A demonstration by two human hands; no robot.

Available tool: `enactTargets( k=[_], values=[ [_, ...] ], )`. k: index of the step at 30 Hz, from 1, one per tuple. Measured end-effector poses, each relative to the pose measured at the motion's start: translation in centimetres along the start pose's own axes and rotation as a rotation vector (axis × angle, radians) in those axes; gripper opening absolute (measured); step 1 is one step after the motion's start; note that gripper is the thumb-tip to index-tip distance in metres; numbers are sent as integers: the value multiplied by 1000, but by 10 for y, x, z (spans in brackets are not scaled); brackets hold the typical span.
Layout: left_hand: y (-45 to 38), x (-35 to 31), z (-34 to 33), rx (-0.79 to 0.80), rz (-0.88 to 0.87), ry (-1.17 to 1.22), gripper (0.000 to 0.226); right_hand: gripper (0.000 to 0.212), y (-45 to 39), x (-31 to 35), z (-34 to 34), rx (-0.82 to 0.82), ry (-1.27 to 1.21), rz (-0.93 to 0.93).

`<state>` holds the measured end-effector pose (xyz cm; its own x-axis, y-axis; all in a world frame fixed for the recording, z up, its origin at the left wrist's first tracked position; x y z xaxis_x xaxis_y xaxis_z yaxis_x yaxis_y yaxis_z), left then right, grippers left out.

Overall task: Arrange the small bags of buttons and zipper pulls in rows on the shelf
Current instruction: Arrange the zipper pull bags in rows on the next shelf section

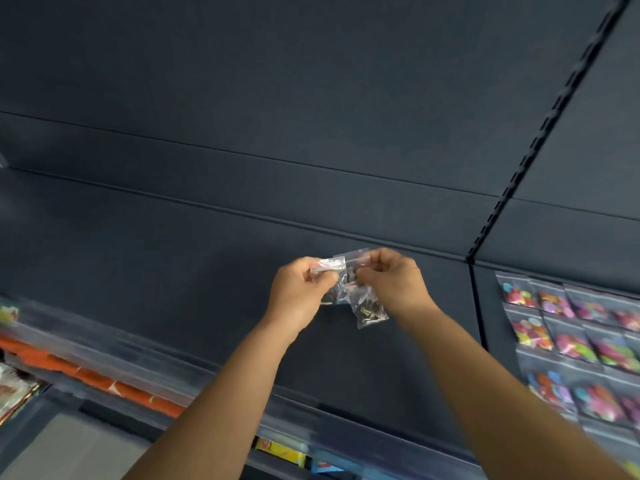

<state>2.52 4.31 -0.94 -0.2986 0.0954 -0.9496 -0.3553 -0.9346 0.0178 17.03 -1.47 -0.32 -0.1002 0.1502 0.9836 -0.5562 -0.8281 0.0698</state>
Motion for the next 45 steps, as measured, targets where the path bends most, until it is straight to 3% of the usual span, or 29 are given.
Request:
enactTargets(
  k=[4,10,18,21,26,31,40,45],
  values=[
    [0,-21,-19,90,-72,13,16,11,17,8,21,3,-171,45],
    [8,-54,-49,112,-248,0,14,18,38,13,61,-151,-179,138],
    [45,-92,-119,363,-268,73,17,27,80,5,136,-341,-277,173],
    [65,-105,-154,421,-245,92,16,18,103,-4,172,-331,-265,127],
    [117,-126,-220,491,-251,84,4,12,151,-22,246,-370,-206,53],
    [183,-150,-290,586,-320,44,9,4,212,-33,323,-478,-212,73],
    [308,-183,-404,916,-302,62,6,15,324,-51,460,-832,-212,71],
    [364,-196,-457,989,-346,30,4,19,375,-68,518,-958,-218,54]
  ],
)
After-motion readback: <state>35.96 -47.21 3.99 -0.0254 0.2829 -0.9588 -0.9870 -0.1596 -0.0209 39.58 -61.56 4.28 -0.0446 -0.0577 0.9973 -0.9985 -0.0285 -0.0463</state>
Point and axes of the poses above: each hand's wrist, its own y-axis away from the middle knuckle, its own z-axis out of the back of the hand, x = y × z, the point moved 2 cm from there along -y, towards the middle knuckle, and after that the axes turned 5 degrees about -y, right-handed, at the moved point
